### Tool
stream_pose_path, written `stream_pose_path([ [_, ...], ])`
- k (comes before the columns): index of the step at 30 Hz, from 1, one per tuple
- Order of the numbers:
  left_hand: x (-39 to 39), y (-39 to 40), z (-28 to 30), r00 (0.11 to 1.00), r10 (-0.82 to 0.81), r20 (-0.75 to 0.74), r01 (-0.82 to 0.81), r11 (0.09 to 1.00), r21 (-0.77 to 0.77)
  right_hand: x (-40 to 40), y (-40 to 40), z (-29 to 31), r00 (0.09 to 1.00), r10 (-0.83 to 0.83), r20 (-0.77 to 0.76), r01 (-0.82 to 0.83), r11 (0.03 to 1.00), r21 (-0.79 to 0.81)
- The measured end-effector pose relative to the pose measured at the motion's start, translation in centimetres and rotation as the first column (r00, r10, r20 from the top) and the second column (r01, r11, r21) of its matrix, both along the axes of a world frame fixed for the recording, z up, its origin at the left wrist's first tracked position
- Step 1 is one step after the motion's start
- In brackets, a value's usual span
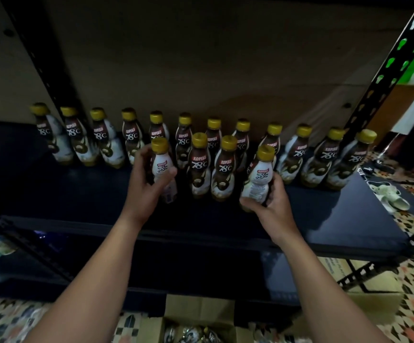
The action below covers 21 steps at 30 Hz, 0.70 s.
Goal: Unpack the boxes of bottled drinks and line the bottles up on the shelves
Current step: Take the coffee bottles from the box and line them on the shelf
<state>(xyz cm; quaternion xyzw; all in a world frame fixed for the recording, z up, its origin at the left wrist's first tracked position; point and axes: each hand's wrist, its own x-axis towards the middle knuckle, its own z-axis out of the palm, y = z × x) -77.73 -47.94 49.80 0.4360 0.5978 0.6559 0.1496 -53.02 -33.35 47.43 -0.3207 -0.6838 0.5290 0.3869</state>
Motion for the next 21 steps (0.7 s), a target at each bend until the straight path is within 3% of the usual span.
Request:
stream_pose_path([
  [6, -0.1, -0.9, -1.6, 0.998, -0.053, 0.021, 0.055, 0.992, -0.11, 0.0, -0.1, -0.1, 1.0, 0.012, 0.008, -0.013, 0.999, 0.04],
  [13, -0.1, -0.8, -1.7, 1.0, -0.006, 0.002, 0.007, 0.994, -0.11, -0.7, -0.6, -0.2, 0.965, -0.232, 0.126, 0.193, 0.946, 0.262],
  [21, 0.1, -0.4, -2.0, 0.999, 0.037, -0.026, -0.04, 0.993, -0.112, -0.3, -0.3, -0.7, 0.984, -0.14, 0.107, 0.124, 0.981, 0.148],
])
